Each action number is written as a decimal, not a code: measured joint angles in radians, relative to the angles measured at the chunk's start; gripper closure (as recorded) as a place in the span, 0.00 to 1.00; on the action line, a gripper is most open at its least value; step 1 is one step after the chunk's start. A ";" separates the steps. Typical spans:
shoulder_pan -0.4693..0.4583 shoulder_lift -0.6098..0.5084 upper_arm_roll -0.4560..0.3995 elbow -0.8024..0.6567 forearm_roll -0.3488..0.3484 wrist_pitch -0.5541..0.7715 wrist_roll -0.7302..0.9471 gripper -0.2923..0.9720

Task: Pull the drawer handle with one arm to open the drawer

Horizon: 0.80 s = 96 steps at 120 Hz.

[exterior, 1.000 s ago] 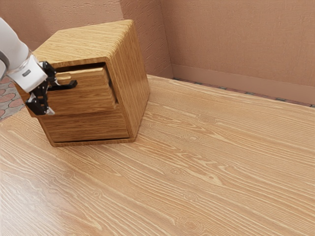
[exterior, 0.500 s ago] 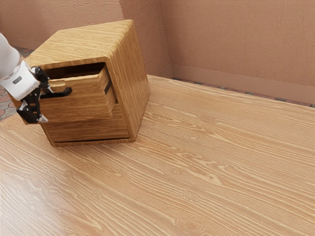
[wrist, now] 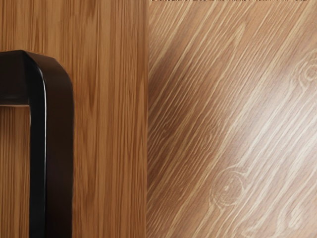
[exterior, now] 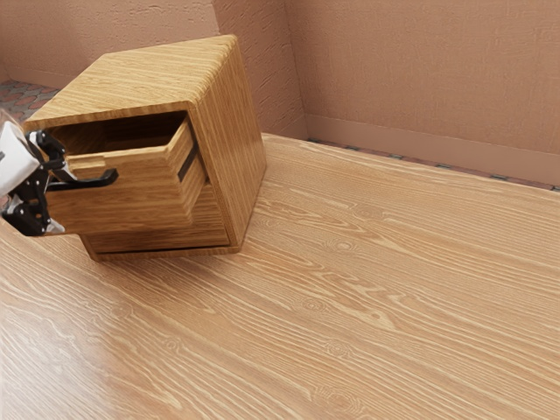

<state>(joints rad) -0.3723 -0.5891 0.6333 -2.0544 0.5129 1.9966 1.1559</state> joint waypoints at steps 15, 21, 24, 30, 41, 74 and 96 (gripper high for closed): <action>0.023 -0.017 -0.015 -0.029 -0.004 -0.001 -0.001 0.23; 0.029 -0.024 -0.021 -0.036 -0.005 -0.001 -0.001 0.23; 0.031 -0.028 -0.025 -0.039 -0.006 -0.002 -0.001 0.24; 0.047 -0.034 -0.042 -0.044 -0.009 -0.002 -0.002 0.24; 0.067 -0.051 -0.066 -0.058 -0.017 -0.003 -0.002 0.26; 0.132 -0.108 -0.123 -0.118 -0.033 -0.006 -0.004 0.26; 0.175 -0.162 -0.170 -0.155 -0.043 -0.017 -0.005 0.28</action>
<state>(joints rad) -0.1977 -0.7510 0.4629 -2.2098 0.4695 1.9797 1.1511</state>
